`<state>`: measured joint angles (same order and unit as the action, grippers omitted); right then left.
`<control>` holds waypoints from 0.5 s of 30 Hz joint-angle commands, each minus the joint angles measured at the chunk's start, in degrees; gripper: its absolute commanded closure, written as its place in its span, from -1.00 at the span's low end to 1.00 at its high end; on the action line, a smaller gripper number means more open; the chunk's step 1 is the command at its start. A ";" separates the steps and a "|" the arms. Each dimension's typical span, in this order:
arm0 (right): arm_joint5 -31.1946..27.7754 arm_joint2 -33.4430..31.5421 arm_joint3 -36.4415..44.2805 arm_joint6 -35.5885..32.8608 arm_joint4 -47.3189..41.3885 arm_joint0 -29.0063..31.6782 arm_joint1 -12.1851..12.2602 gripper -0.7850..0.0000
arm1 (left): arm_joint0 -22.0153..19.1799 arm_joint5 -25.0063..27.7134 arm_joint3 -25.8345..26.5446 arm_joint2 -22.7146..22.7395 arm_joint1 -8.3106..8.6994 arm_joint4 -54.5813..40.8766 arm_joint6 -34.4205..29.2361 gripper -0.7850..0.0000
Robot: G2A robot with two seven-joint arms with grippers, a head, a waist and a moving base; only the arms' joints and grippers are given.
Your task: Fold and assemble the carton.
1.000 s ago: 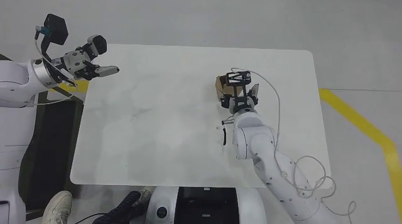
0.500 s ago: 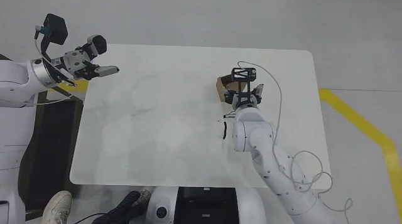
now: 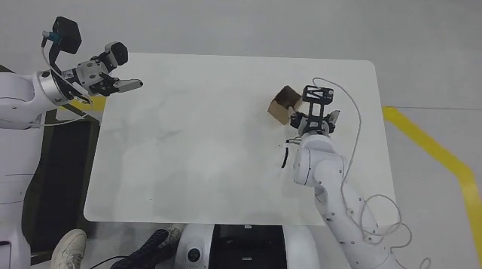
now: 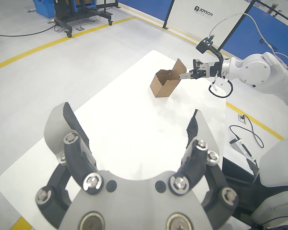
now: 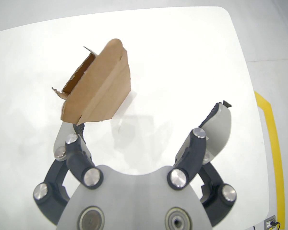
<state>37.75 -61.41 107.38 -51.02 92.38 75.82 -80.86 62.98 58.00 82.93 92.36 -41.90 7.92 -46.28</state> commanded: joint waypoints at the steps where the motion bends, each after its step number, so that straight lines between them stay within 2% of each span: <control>1: 0.26 -0.88 0.78 -0.46 1.01 0.86 0.02 -1.00 | 0.00 0.00 0.00 0.00 0.00 0.00 0.00 -1.00; 15: -3.43 -5.98 3.84 -0.99 3.85 3.95 -0.18 -1.00 | 0.00 0.00 0.00 0.00 0.00 0.00 0.00 -1.00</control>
<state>34.80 -67.35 111.03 -52.39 96.45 79.71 -81.01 62.98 58.00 82.93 92.36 -41.90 7.92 -46.28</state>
